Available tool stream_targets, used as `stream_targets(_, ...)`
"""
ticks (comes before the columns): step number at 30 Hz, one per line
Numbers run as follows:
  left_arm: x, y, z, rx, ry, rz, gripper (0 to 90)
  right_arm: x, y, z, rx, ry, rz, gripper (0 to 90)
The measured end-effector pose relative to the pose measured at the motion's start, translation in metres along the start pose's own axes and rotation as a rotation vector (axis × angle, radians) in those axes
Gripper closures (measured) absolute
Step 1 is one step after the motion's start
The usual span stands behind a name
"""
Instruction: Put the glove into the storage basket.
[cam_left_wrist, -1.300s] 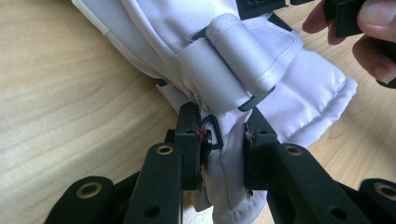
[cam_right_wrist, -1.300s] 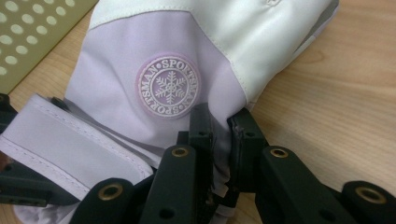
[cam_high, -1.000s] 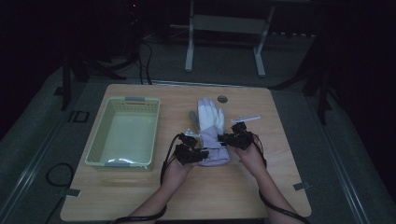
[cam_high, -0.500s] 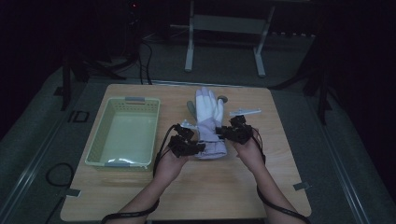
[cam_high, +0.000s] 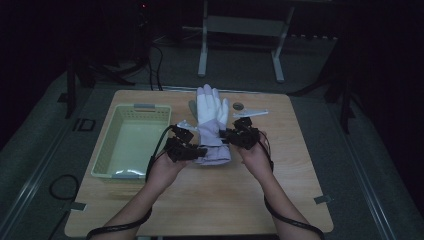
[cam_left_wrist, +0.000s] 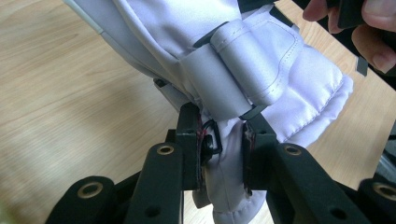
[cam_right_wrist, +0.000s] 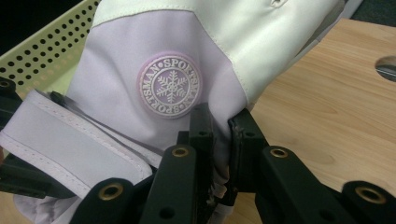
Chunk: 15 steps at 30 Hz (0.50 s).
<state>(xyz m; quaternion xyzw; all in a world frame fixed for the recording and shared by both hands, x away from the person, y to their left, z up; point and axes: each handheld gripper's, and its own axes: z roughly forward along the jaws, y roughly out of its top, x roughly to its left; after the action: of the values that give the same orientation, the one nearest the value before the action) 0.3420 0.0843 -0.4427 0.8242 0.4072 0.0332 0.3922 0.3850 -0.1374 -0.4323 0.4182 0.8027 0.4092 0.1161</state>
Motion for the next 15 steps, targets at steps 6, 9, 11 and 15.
stream_targets(6,0.009,-0.003,-0.016,0.004,0.015,0.006,73.6,0.017,0.01,0.006,-0.006,0.004,-0.021,81.3)
stream_targets(9,0.015,-0.006,-0.025,0.009,0.019,0.006,73.6,0.025,0.015,0.01,-0.009,0.008,-0.022,81.2)
stream_targets(11,0.017,-0.008,-0.031,0.011,0.024,0.008,73.6,0.031,0.017,0.012,-0.01,0.011,-0.026,81.2)
stream_targets(15,0.025,-0.013,-0.043,0.012,0.035,0.003,73.6,0.04,0.021,0.016,-0.015,0.018,-0.035,81.2)
